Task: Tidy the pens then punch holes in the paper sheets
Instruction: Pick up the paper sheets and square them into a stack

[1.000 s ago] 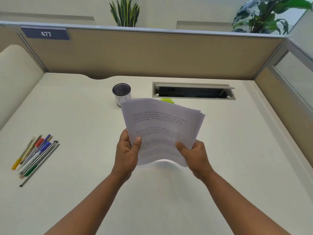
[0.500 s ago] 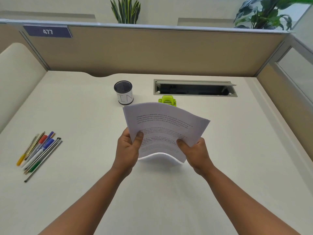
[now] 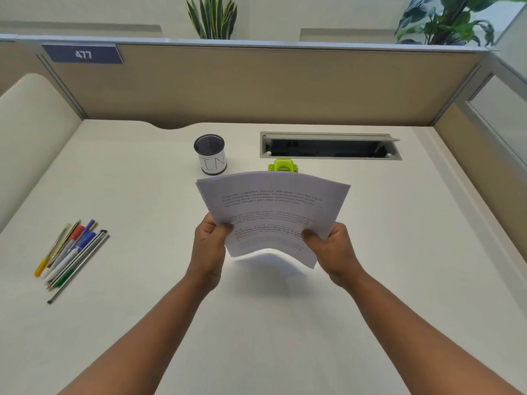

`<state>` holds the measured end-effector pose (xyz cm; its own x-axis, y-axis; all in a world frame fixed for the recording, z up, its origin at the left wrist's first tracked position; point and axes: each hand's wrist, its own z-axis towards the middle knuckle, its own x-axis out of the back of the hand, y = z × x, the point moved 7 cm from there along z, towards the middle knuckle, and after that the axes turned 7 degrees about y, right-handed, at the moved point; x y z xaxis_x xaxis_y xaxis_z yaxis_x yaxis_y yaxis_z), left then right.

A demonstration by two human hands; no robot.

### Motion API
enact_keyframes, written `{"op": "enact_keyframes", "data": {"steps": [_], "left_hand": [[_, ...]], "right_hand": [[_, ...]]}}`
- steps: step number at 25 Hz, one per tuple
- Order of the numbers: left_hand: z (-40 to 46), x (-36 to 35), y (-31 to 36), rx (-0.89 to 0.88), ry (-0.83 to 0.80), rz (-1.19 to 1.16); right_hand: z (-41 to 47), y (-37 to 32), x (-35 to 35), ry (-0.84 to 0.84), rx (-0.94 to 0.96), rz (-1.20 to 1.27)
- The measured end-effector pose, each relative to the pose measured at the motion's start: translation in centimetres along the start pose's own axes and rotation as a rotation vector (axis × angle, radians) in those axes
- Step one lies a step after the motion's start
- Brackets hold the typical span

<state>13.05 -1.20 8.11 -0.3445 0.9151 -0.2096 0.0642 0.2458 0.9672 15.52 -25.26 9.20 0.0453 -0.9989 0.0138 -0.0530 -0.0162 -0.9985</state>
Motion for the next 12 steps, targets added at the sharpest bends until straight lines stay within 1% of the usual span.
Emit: {"op": "enact_keyframes", "data": {"steps": [5,9,12], "left_hand": [[-0.3,0.0,-2.3,0.113,-0.022,0.057],[0.0,0.1,-2.0,0.087,-0.003,0.080],[0.0,0.3,-1.9,0.092,-0.003,0.077]], "right_hand": [[-0.6,1.9,-0.3,-0.021,-0.051,-0.088],[-0.2,1.9,-0.2,0.007,-0.035,-0.119],[-0.4,2.0,-0.3,-0.005,-0.062,-0.088]]}}
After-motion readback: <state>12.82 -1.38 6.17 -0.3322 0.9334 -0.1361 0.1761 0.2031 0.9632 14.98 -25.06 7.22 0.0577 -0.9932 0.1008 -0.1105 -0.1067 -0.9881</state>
